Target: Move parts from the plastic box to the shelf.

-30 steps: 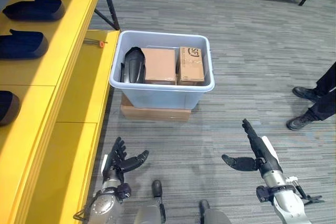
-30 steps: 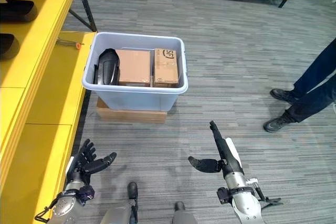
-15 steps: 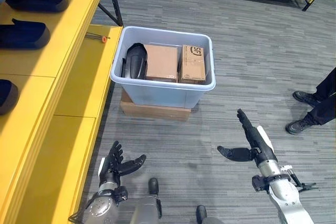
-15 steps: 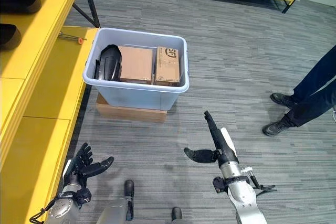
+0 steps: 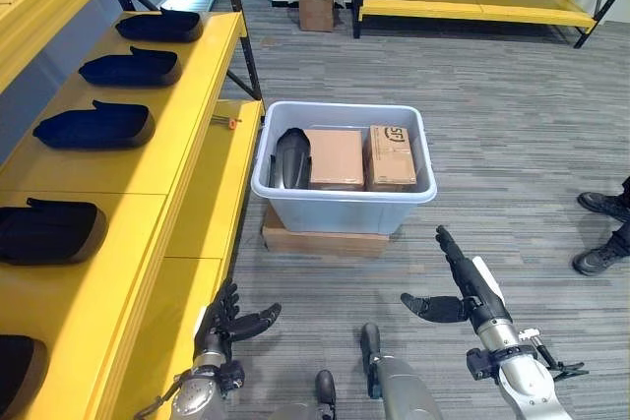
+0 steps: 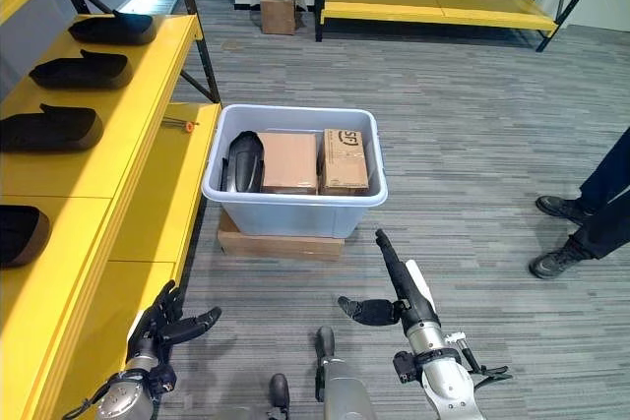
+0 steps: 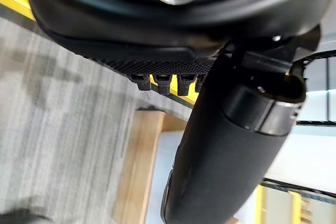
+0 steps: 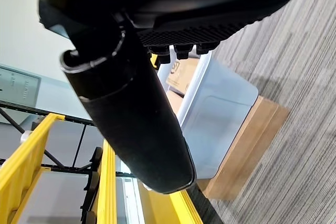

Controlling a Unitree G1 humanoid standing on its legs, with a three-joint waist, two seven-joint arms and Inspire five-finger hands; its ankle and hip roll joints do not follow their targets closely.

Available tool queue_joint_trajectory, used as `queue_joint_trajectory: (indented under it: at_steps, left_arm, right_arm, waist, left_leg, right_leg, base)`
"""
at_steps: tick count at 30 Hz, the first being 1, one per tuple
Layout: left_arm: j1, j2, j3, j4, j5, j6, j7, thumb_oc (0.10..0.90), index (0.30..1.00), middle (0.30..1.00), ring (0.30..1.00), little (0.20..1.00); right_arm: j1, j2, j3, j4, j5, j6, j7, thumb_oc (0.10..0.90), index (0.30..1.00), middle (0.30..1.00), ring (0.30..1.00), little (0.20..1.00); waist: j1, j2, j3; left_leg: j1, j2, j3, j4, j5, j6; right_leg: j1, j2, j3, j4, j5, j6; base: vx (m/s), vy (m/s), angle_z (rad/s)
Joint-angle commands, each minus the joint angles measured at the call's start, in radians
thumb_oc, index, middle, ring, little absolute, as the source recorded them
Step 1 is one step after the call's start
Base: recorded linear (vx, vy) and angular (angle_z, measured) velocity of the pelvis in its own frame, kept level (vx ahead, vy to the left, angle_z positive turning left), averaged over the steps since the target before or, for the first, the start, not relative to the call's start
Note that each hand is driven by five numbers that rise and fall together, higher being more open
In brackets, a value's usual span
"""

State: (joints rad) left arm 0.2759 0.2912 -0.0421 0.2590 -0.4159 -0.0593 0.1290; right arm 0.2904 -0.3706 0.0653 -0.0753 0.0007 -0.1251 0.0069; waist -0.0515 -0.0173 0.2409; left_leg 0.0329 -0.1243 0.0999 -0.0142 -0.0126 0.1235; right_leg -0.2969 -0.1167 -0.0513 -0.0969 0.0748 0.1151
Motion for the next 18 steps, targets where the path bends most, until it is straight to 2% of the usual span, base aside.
queue_joint_trajectory:
  at_steps: [1,3,6,13,15,18]
  left_arm:
    - [-0.020,0.028,0.057,-0.129,0.056,-0.072,-0.029,0.900,1.000,1.000,1.000,1.000]
    - [-0.012,0.011,0.054,-0.120,0.064,-0.068,-0.035,0.900,1.000,1.000,1.000,1.000]
    - [0.003,-0.016,0.045,-0.129,0.065,-0.063,-0.034,0.900,1.000,1.000,1.000,1.000]
    - [0.007,-0.025,0.040,-0.139,0.040,-0.061,-0.026,0.900,1.000,1.000,1.000,1.000]
    - [0.007,-0.025,0.040,-0.139,0.040,-0.061,-0.026,0.900,1.000,1.000,1.000,1.000]
    - [0.005,-0.020,0.032,-0.140,0.036,-0.059,-0.026,0.900,1.000,1.000,1.000,1.000]
  right_arm:
    - [-0.089,-0.037,-0.069,-0.093,-0.009,-0.090,-0.011,0.900,1.000,1.000,1.000,1.000]
    - [-0.075,-0.037,-0.075,-0.095,-0.010,-0.089,-0.008,0.900,1.000,1.000,1.000,1.000]
    - [-0.064,-0.044,-0.083,-0.105,-0.006,-0.087,-0.006,0.900,1.000,1.000,1.000,1.000]
    - [-0.074,-0.080,-0.081,-0.119,0.013,-0.089,-0.005,0.900,1.000,1.000,1.000,1.000]
    - [-0.074,-0.081,-0.081,-0.118,0.013,-0.089,-0.005,0.900,1.000,1.000,1.000,1.000]
    - [-0.077,-0.087,-0.081,-0.121,0.023,-0.088,-0.007,0.900,1.000,1.000,1.000,1.000]
  waist:
    - [-0.018,-0.013,-0.010]
    - [-0.018,-0.027,-0.030]
    - [-0.027,-0.015,-0.054]
    - [-0.041,0.027,-0.065]
    - [-0.041,0.028,-0.067]
    - [-0.043,0.041,-0.063]
  left_leg:
    - [0.108,0.104,-0.034,0.008,-0.085,-0.108]
    - [0.137,0.095,-0.038,0.007,-0.112,-0.112]
    - [0.160,0.118,-0.053,0.006,-0.128,-0.125]
    - [0.161,0.215,-0.068,-0.002,-0.091,-0.165]
    - [0.160,0.216,-0.068,-0.002,-0.091,-0.166]
    - [0.155,0.244,-0.064,-0.001,-0.069,-0.178]
  right_leg:
    - [0.072,-0.043,-0.044,0.059,0.114,0.074]
    - [0.113,-0.054,-0.060,0.038,0.144,0.078]
    - [0.136,-0.048,-0.078,0.043,0.158,0.073]
    - [0.083,0.020,-0.094,0.175,0.040,0.018]
    - [0.080,0.020,-0.094,0.178,0.038,0.018]
    - [0.062,0.037,-0.108,0.228,-0.004,0.001]
  base:
    - [0.30,-0.101,0.13]
    - [0.31,-0.112,0.35]
    - [0.29,-0.161,0.53]
    - [0.15,-0.155,0.15]
    - [0.07,-0.084,0.04]
    - [0.12,-0.124,0.18]
